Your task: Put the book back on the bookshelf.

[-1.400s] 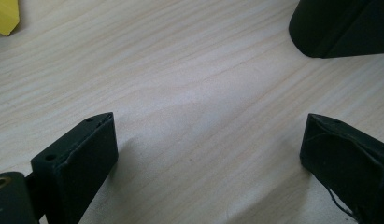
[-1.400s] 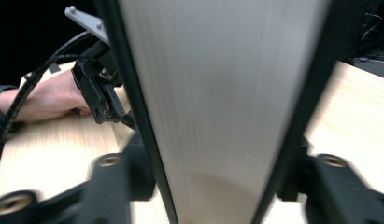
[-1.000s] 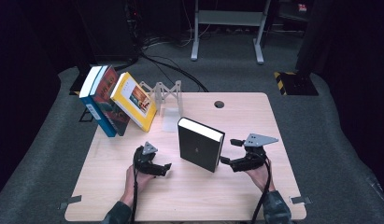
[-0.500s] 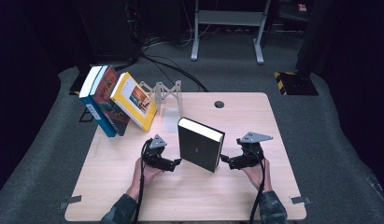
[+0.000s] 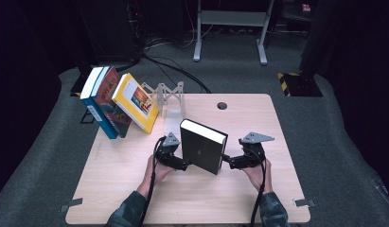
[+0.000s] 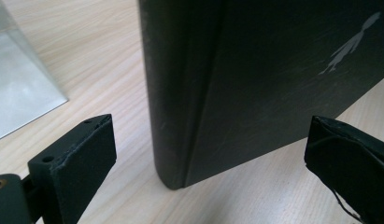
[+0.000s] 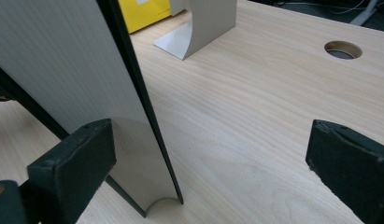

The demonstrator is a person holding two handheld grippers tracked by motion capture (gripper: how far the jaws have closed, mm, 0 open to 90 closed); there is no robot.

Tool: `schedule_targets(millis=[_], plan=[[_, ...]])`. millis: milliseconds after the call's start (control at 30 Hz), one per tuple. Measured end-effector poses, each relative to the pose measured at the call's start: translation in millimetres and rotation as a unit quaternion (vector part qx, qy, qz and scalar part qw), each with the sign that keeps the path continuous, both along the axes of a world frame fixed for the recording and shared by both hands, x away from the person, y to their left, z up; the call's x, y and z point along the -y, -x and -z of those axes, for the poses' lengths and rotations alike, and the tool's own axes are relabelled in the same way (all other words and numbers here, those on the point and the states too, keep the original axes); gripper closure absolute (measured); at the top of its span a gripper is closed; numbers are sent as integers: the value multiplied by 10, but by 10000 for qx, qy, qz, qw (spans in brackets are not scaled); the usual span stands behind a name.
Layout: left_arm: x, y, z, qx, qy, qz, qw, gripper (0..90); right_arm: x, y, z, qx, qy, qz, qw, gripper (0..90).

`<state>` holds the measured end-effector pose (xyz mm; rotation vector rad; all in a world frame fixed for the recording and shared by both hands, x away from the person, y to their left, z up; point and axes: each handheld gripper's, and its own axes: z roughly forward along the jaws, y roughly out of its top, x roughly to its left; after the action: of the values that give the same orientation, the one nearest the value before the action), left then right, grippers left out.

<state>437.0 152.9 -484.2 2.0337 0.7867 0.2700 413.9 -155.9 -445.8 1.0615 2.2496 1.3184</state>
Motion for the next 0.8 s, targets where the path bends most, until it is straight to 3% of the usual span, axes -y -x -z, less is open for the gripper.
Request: schedule_targets(millis=[133, 433, 600, 800], plan=[[25, 0, -5, 18, 8, 263, 9997, 91, -12, -24, 7, -28, -3, -23, 10000, 1], [38, 35, -35, 95, -50, 191, 9998, 87, 8, -75, 16, -152, -44, -37, 9999, 0], [47, 93, -18, 82, 46, 53, 9999, 91, 35, -131, 36, -166, -130, -149, 9997, 0], [14, 167, 3, 126, 108, -22, 9999, 99, 46, -186, 17, -139, -42, -241, 9996, 0]])
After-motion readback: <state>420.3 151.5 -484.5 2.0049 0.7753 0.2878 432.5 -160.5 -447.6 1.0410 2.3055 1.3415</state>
